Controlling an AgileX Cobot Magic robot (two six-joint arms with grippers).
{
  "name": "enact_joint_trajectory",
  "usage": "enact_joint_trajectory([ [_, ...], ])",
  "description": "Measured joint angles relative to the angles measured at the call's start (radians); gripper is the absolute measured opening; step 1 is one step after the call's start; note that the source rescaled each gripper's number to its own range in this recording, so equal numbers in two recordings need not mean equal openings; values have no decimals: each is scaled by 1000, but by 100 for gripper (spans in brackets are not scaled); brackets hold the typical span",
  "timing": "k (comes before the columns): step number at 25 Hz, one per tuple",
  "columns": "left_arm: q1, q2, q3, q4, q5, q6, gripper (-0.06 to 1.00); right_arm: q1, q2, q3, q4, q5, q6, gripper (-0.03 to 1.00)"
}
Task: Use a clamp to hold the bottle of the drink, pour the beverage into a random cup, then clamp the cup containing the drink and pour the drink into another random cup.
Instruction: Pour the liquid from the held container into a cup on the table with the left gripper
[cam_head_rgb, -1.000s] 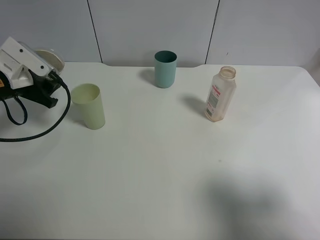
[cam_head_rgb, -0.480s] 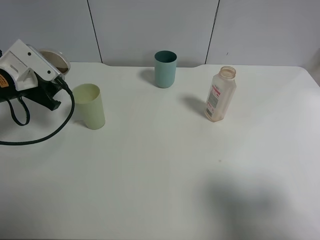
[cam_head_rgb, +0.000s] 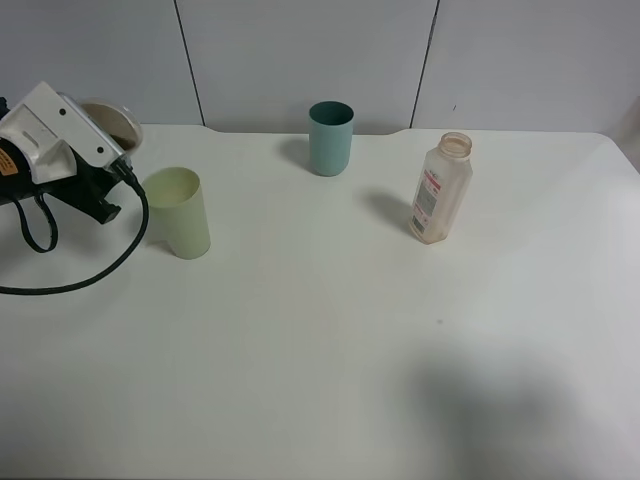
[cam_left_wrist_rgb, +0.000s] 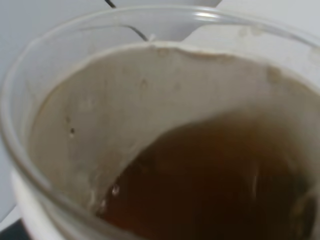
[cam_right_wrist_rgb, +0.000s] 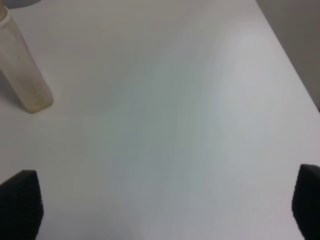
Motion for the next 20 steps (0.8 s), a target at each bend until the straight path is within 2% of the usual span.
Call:
enact_joint_trajectory([
  [8,-11,0,-2,18,6,3,3,0,0,0,0,0,0,100],
  [11,-39,0,-32,20,33,16,3,0,0,0,0,0,0,100],
  [20,-51,0,-67,40,68,22,3,0,0,0,0,0,0,100],
])
